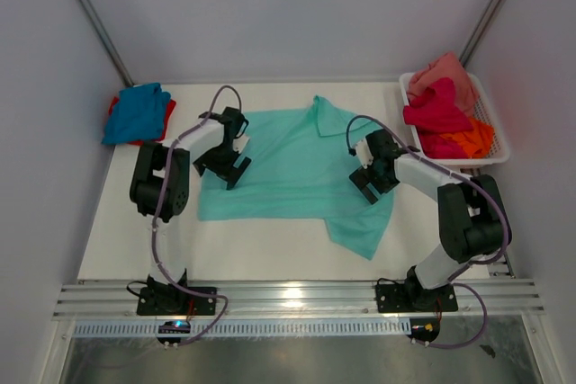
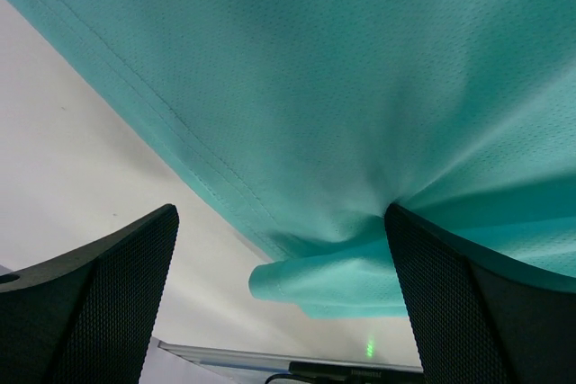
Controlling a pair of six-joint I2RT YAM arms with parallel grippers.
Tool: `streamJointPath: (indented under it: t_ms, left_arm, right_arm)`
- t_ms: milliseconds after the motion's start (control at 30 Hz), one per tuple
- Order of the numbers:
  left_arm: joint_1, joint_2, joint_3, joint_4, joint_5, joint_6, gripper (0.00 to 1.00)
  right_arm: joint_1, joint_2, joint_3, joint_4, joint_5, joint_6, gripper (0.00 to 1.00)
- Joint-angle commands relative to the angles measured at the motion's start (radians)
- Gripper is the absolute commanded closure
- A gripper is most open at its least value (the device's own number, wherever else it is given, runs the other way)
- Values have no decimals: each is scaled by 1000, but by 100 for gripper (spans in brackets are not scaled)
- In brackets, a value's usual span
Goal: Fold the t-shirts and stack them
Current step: Flatten the tshirt out
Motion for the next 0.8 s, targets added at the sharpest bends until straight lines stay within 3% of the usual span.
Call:
streamJointPath:
  t_ms: [0, 267, 400, 500, 767]
  left_arm:
    - [4, -83, -68, 7, 41, -15, 1]
    - [4, -170, -136, 7, 81, -16, 1]
    - [4, -147, -96, 13, 47, -12, 1]
    - [4, -113, 14, 11, 24, 7, 1]
    - [6, 129, 493, -21, -51, 31, 1]
  right_arm:
    - [-2, -89, -56, -65, 24, 17, 1]
    - [-2, -209, -170, -101, 9, 12, 1]
    - [-2, -201, -118, -76, -10, 14, 1]
    - [-2, -151, 1, -66, -17, -3, 1]
    - [-2, 84, 435, -46, -36, -43, 1]
